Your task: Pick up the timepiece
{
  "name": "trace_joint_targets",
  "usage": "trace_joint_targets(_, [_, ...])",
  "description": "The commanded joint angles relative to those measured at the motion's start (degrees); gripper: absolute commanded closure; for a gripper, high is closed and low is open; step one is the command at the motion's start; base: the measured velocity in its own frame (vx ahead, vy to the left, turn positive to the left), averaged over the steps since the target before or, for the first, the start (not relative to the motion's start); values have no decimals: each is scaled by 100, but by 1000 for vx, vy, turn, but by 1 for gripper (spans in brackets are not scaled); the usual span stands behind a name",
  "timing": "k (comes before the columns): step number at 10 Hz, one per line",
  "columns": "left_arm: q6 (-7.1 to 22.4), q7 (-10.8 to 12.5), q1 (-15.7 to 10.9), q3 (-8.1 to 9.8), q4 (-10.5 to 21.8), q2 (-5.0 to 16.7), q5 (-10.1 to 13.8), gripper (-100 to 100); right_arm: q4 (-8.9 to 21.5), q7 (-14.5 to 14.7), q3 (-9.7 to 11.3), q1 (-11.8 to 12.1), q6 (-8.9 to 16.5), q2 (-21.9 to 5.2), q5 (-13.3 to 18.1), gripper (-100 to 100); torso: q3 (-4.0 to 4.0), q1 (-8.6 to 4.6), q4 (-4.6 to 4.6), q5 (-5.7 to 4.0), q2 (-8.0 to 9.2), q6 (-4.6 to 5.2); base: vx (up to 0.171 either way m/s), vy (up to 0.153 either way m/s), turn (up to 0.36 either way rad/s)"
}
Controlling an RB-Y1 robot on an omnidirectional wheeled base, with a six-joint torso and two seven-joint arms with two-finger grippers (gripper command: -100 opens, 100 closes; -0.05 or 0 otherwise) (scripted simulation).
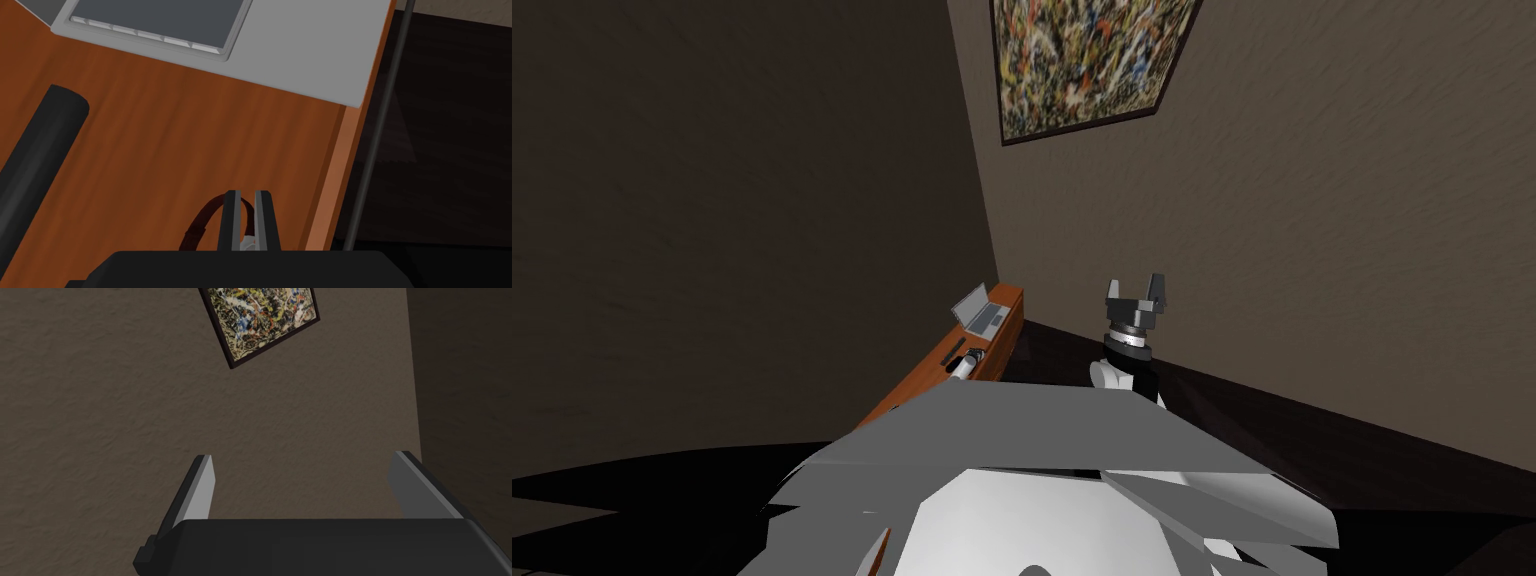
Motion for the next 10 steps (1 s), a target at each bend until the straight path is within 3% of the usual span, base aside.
trace_joint_targets(1, [113, -70, -86, 40, 4, 2, -68, 100, 0, 0, 0, 0, 0, 0, 0, 0, 0, 0, 0, 0, 0, 0, -19, -39, 276])
trace_joint_targets(6, [382, -201, -338, 5, 49, 24, -175, 100, 0, 0, 1, -1, 0, 0, 0, 0, 1, -5, 2, 0, -1, 9, -13, -34, 129])
trace_joint_targets(7, [382, -201, -338, -171, 49, 24, -43, 100, 0, 0, 0, 0, 0, 0, 0, 0, -1, -3, -1, -2, -1, 2, -9, -23, 133])
trace_joint_targets(8, [382, -201, -338, 5, 49, 24, -175, 100, 0, 0, 0, -1, 0, 0, 0, 0, 1, -7, 0, 1, 1, 9, -6, -12, -19])
trace_joint_targets(9, [375, -196, -333, -23, 50, 17, -154, 100, 0, 0, 1, -1, 0, 0, 0, 0, 1, -5, 1, 0, 0, 10, 0, 0, 0])
trace_joint_targets(10, [393, -202, -333, 1, 42, 13, -174, 0, 0, 0, 0, -1, 0, 0, 0, 0, 0, -1, 0, 0, -1, 9, 0, 0, 0])
